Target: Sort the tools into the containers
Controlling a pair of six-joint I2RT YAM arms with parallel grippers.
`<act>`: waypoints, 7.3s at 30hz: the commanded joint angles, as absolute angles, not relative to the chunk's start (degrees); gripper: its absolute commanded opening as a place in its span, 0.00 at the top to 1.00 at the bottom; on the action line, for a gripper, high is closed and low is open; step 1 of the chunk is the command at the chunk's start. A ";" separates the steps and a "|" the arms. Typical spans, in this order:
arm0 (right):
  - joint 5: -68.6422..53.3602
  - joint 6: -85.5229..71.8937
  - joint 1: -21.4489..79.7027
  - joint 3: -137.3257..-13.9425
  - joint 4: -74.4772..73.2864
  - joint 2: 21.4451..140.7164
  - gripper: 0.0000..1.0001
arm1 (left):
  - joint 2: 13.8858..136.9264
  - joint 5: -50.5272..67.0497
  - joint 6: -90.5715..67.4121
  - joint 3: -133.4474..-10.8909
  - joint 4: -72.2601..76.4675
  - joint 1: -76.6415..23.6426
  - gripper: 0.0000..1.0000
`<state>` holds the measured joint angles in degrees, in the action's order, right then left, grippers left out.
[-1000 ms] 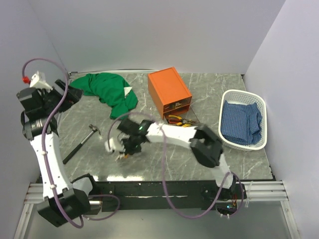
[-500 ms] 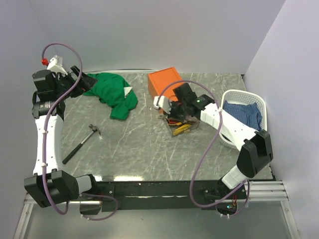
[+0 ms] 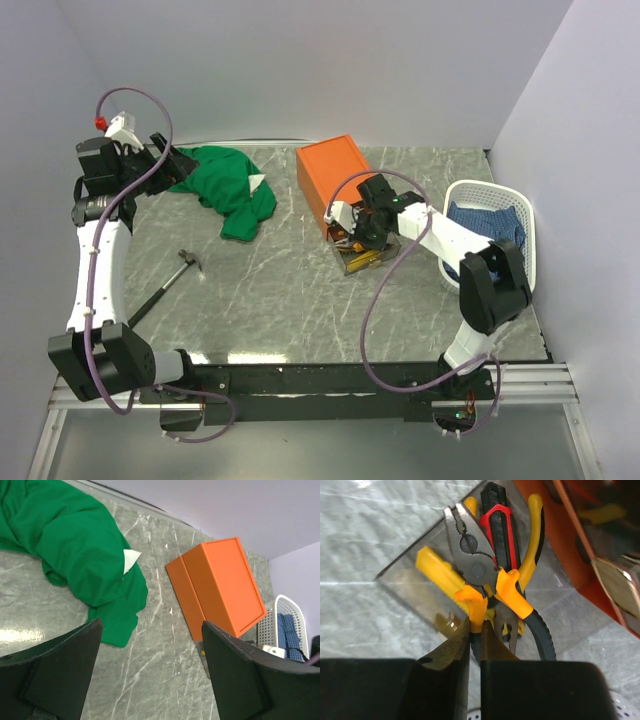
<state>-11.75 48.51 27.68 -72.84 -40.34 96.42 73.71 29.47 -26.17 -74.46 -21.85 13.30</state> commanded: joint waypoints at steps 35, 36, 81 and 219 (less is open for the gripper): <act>-12.65 46.23 21.01 -51.24 -35.42 69.70 0.51 | 102.03 29.88 -14.68 -102.04 -13.71 -11.07 0.22; -13.00 46.32 20.83 -51.07 -34.98 69.87 0.54 | 103.78 30.75 -14.50 -102.65 -13.54 -11.16 0.34; -8.36 12.05 16.96 -64.42 2.72 98.70 0.94 | 123.66 35.42 -8.00 -104.24 -16.96 -22.32 0.99; -13.01 7.29 5.10 -69.70 -22.24 86.05 0.32 | 107.14 2.02 -21.53 -70.23 -46.14 -13.27 0.48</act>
<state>-13.19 6.79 5.30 -68.20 -23.42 86.72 105.56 3.01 -20.69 -68.58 -45.95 -13.61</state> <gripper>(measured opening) 0.681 0.554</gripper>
